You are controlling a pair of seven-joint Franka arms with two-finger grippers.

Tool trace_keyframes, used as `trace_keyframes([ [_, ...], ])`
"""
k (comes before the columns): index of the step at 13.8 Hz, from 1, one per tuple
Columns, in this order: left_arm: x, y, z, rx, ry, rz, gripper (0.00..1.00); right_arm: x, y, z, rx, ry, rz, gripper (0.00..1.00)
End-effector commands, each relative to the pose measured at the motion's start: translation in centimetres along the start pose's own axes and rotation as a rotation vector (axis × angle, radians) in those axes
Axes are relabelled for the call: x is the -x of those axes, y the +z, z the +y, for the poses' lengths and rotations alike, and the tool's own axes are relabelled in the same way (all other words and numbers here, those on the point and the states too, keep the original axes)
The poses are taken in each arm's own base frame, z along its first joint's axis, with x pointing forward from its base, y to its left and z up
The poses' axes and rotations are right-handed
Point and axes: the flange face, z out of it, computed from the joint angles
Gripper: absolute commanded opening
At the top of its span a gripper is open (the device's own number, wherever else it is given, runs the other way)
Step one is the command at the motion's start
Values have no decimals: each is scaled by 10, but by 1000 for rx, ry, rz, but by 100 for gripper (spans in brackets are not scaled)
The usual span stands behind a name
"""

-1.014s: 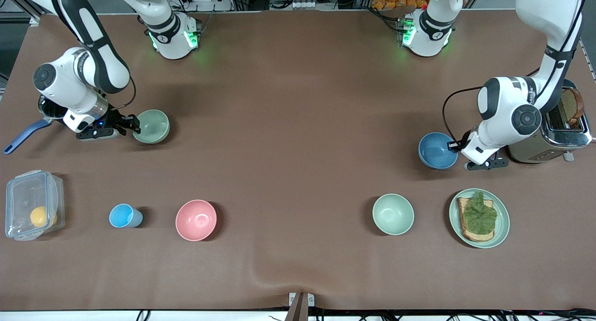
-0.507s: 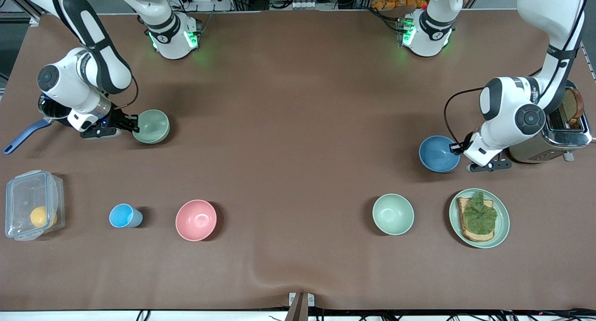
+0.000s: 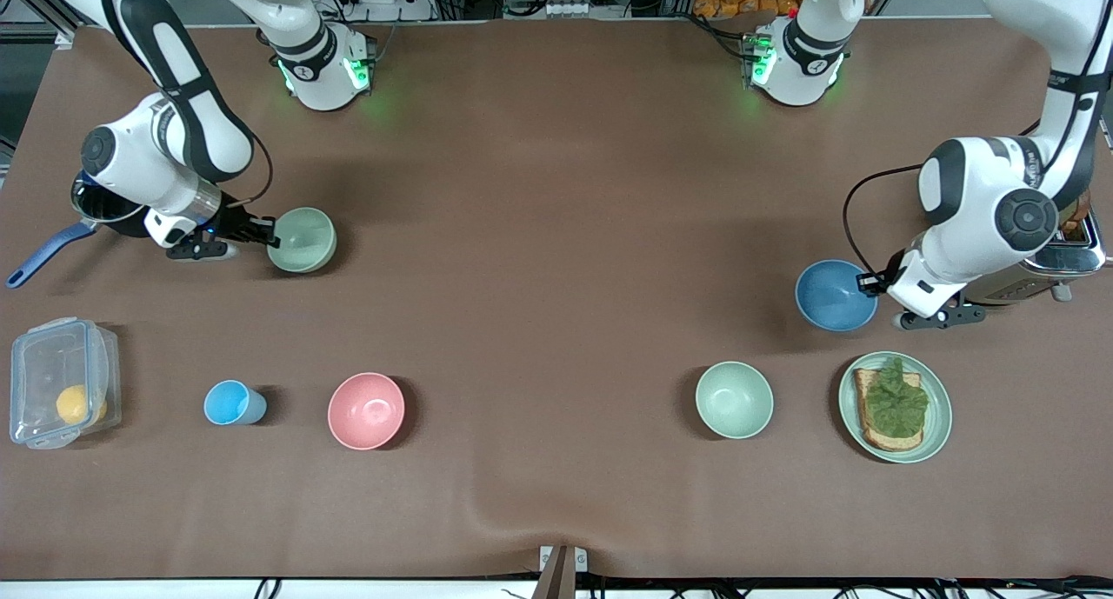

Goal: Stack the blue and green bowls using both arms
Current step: 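Close the left gripper on the blue bowl while the right gripper grips the green bowl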

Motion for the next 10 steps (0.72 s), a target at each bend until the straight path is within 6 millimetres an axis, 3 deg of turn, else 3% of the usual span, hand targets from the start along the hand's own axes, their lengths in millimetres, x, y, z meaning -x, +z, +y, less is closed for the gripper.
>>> trace_keyframes([
  [1, -6, -24, 1, -11, 28, -9, 0, -6, -6, -13, -53, 52, -1, 0],
  [4, -10, -37, -1, -13, 29, -14, 0, -16, -21, -23, -104, 124, -46, 0],
  [6, -14, -51, 10, -11, 45, -14, 0, -18, -26, -32, -113, 163, -58, 0],
  [8, -20, -72, 16, 1, 44, -15, 0, -21, -23, -58, -103, 193, -64, 0],
  [10, -26, -95, 13, -1, 39, -18, 0, -23, -26, -99, -90, 251, -55, 0],
])
